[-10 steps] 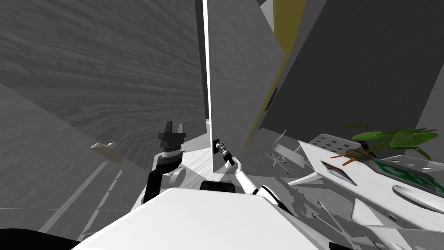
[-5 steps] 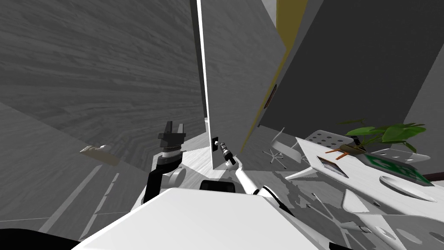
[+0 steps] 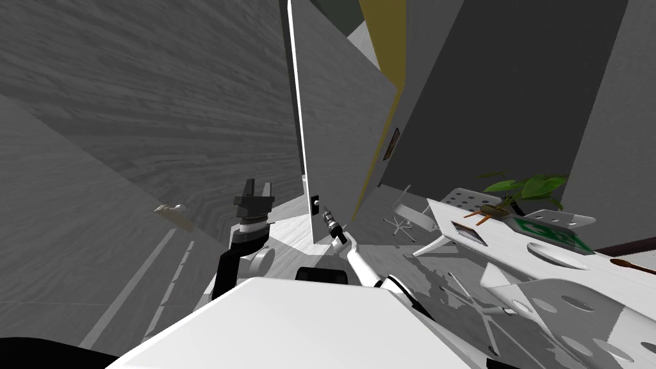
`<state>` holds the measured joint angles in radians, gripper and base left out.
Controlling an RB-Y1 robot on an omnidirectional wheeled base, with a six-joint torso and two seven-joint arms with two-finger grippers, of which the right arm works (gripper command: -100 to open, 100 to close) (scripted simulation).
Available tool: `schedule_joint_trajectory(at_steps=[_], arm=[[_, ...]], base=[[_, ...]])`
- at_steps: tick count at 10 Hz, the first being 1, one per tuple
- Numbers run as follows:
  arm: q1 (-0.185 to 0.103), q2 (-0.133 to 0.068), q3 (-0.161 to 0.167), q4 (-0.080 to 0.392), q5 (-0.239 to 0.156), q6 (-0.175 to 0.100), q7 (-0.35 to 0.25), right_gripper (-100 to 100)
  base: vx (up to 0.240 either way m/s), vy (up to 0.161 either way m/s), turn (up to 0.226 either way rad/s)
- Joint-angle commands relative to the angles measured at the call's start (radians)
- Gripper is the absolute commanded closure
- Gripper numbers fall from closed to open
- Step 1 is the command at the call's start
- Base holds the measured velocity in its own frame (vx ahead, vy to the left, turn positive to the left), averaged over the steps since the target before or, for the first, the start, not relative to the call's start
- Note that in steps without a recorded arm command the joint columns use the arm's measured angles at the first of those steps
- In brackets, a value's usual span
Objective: Push the door open
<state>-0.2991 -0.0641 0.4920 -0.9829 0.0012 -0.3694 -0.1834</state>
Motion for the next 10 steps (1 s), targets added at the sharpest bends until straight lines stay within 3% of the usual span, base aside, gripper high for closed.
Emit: schedule_joint_trajectory(at_steps=[1, 3, 6, 10], arm=[[0.002, 0.006, 0.008, -0.007, -0.002, 0.004, -0.006, -100], [0.002, -0.002, 0.001, -0.004, -0.001, 0.001, -0.002, -100], [0.0, -0.003, -0.006, 0.002, -0.001, -0.003, 0.002, -100], [-0.004, 0.012, -0.02, 0.014, 0.0, -0.011, 0.011, -100]], base=[[-0.199, -0.074, -0.014], [-0.004, 0.003, 0.017], [0.161, 0.1, 0.02], [0.177, 0.107, 0.025]])
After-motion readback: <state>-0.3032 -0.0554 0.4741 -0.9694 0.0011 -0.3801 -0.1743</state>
